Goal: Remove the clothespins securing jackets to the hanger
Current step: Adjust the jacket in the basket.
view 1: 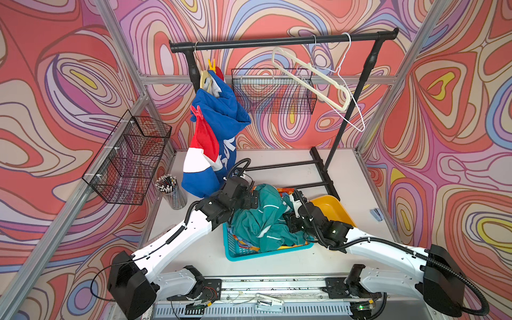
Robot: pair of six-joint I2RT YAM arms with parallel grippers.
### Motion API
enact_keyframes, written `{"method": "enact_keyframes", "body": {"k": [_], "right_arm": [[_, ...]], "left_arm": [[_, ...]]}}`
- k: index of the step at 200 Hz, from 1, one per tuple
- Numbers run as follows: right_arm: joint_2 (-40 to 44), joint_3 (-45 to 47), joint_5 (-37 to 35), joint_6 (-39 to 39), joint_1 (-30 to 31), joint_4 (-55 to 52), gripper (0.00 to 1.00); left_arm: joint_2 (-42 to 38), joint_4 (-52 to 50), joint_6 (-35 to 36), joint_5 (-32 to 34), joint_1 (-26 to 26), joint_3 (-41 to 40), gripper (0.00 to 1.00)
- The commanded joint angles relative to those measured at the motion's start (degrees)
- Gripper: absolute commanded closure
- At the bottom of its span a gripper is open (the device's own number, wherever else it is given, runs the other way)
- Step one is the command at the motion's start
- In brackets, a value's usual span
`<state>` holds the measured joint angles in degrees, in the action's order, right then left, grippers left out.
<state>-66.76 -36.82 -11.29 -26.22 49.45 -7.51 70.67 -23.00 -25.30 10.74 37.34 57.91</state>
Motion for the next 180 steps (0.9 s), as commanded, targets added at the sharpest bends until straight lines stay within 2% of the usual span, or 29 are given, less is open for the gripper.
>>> {"method": "enact_keyframes", "body": {"k": [1,22,44,56,80,119,151,180], "right_arm": [[-1.6,-1.6,-0.7,-0.7,1.6,1.8,0.69],[-2.8,-1.6,-1.7,-1.4,2.1,2.7,0.69],[-2.8,-1.3,-3.8,-2.6,2.1,3.2,0.71],[-2.9,-1.3,-4.7,-3.2,2.1,3.3,0.72],[-4.3,-1.6,-5.4,-4.2,2.1,3.2,0.72],[-6.0,-3.3,-6.8,-5.7,2.1,1.3,0.72],[-9.1,-4.8,-7.8,-7.6,2.1,-0.7,0.73],[-13.5,-6.0,-8.6,-9.7,2.1,-1.9,0.73]], "left_arm": [[1.2,5.4,0.3,-6.7,-2.2,-2.4,0.09],[2.3,7.3,0.6,-13.0,-2.6,-4.9,0.29],[2.1,9.4,-0.7,-18.4,-2.6,-8.7,0.62],[1.1,10.6,-2.5,-20.8,-2.5,-11.3,0.76],[-2.7,12.4,-5.7,-20.8,0.0,-16.9,1.0],[-9.0,12.3,-13.1,-14.0,9.9,-23.1,1.0],[-8.3,12.1,-17.5,-11.2,10.2,-27.2,1.0],[-2.3,10.5,-17.7,-7.8,9.0,-26.7,0.96]]}}
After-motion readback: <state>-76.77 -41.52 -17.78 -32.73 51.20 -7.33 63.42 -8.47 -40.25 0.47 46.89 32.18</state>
